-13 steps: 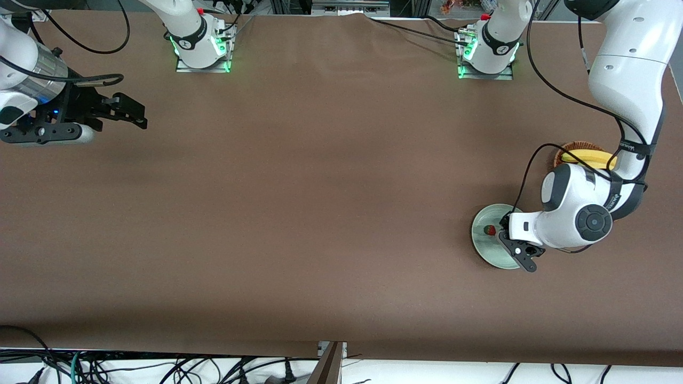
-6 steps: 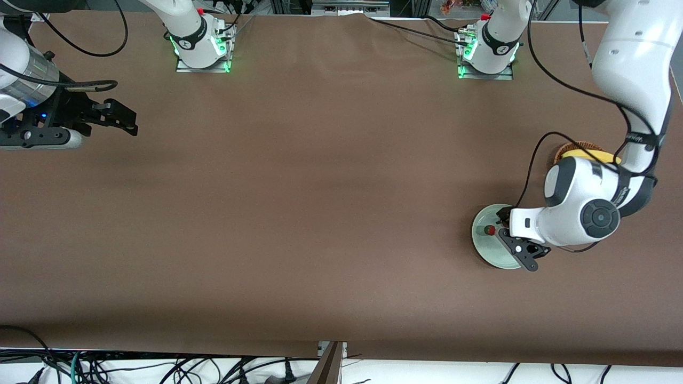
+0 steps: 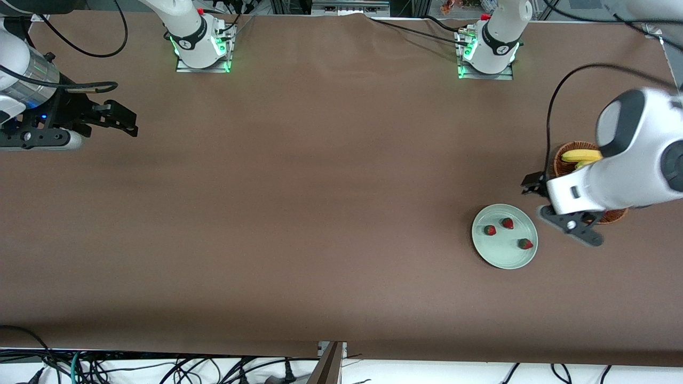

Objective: Collect all strawberries into plate
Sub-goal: 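Release the third strawberry onto the plate with the left gripper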

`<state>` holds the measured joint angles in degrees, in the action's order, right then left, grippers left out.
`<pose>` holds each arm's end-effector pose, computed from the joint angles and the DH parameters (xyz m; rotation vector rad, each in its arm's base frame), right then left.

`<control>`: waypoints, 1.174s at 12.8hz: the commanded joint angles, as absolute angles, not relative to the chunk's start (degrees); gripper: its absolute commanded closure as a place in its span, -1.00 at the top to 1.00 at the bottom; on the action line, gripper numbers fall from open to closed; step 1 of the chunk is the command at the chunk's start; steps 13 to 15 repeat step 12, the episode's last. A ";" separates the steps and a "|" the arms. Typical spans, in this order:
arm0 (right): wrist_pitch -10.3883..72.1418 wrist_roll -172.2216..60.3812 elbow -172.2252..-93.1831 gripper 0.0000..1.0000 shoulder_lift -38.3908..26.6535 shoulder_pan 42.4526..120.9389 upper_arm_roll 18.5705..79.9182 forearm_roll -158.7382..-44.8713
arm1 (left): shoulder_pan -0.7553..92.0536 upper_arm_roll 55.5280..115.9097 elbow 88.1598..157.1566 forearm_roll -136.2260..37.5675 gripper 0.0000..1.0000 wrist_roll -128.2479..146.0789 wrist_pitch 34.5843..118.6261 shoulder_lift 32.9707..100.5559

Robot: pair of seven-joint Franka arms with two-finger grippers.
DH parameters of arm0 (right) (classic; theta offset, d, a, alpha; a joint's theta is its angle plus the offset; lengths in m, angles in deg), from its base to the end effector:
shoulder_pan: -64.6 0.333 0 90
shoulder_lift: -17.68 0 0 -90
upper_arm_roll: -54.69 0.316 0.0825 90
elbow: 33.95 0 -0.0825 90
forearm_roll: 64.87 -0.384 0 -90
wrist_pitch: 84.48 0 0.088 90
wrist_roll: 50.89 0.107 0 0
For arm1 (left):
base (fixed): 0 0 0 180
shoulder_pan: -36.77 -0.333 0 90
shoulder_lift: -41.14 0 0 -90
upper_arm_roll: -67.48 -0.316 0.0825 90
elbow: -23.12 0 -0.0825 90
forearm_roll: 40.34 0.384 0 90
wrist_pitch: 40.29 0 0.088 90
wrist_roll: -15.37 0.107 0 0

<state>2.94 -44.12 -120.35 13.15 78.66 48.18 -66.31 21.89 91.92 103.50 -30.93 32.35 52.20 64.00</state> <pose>0.5679 0.0808 0.6059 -3.1315 -0.0220 0.0976 0.6532 -0.0484 0.4809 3.0383 -0.7202 -0.2380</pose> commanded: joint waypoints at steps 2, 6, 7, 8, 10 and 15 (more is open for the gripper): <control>2.53 -43.33 -119.02 0.99 12.76 77.87 49.07 -65.75 | 29.60 83.45 105.80 -32.34 1.00 19.55 47.16 51.65; 2.53 -43.33 -119.11 0.99 12.76 77.96 49.16 -65.66 | 34.40 74.36 121.78 -37.25 1.00 12.21 57.57 38.27; 2.53 -43.33 -119.11 0.99 12.76 77.87 49.16 -65.66 | 34.58 71.29 124.00 -42.66 1.00 12.20 58.22 36.76; 2.53 -43.33 -119.11 0.99 12.76 77.87 49.07 -65.66 | 34.58 70.22 124.19 -44.02 1.00 12.90 58.32 36.75; 2.53 -43.33 -119.02 0.99 12.76 77.87 49.07 -65.66 | 35.10 70.21 124.02 -43.33 1.00 12.64 58.06 36.92; 2.53 -43.33 -119.11 0.99 12.76 77.96 49.16 -65.66 | 35.89 70.21 123.85 -41.93 1.00 12.55 57.88 37.01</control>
